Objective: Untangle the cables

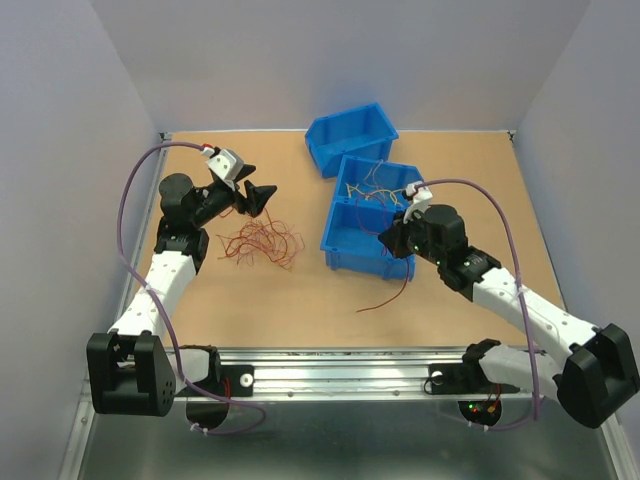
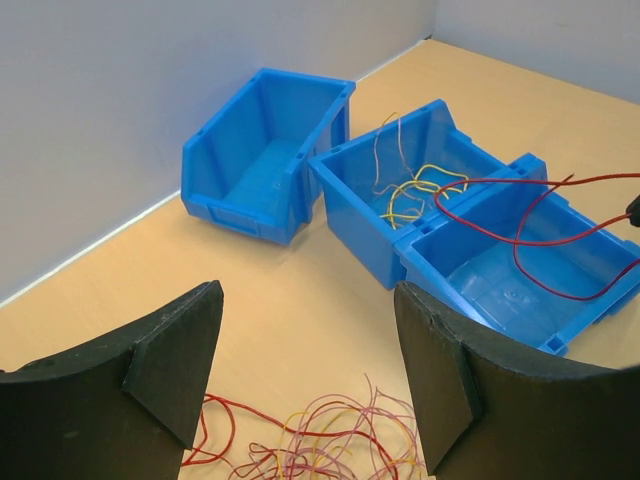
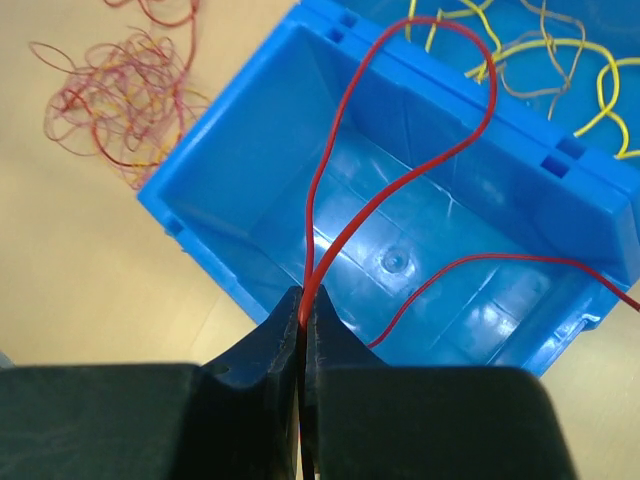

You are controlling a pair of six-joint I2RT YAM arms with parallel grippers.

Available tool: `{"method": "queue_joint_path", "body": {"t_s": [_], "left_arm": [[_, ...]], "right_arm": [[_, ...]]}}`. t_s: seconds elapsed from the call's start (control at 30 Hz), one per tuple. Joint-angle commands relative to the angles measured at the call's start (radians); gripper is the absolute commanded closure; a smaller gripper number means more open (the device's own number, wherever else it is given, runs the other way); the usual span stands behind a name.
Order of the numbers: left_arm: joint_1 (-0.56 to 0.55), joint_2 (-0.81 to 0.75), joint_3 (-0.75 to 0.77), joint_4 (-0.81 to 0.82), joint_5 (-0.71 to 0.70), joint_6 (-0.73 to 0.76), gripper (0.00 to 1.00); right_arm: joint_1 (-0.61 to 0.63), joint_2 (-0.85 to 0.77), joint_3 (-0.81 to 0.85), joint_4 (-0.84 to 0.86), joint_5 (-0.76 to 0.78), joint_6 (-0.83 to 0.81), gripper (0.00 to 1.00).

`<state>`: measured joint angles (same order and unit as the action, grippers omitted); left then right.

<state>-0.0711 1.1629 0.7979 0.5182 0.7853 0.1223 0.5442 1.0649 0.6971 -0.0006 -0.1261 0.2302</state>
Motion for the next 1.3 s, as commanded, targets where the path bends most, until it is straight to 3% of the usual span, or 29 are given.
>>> {"method": "queue_joint_path", "body": {"t_s": [0.0, 0.2, 0.43, 0.53, 0.6, 0.8, 1.0, 1.27], "left_arm": [[-0.002, -0.017, 0.006, 0.029, 0.019, 0.013, 0.2], [-0.002, -0.006, 0.009, 0.029, 0.022, 0.013, 0.2], [-0.002, 0.003, 0.011, 0.026, 0.022, 0.017, 0.2], [-0.002, 0.004, 0.014, 0.025, 0.023, 0.017, 0.2], [-0.002, 0.006, 0.015, 0.023, 0.023, 0.016, 0.2], [-0.002, 0.009, 0.018, 0.017, 0.023, 0.019, 0.2], [-0.002, 0.011, 0.02, 0.017, 0.025, 0.022, 0.2], [-0.002, 0.011, 0.02, 0.011, 0.026, 0.022, 0.2]], "right_arm": [[0.003, 0.073, 0.093, -0.113, 0.054, 0.018, 0.99], [0.046, 0.003, 0.061, -0.159, 0.103, 0.044, 1.0], [0.065, -0.294, -0.031, -0.16, 0.121, 0.121, 0.99], [0.065, -0.325, -0.053, -0.209, 0.216, 0.174, 0.99], [0.065, -0.309, -0.051, -0.229, 0.255, 0.198, 0.99], [0.065, -0.178, -0.001, -0.22, 0.177, 0.164, 0.99], [0.066, -0.088, 0.031, -0.118, -0.054, 0.136, 1.0], [0.063, 0.17, 0.18, -0.114, -0.007, 0.163, 0.95]]}}
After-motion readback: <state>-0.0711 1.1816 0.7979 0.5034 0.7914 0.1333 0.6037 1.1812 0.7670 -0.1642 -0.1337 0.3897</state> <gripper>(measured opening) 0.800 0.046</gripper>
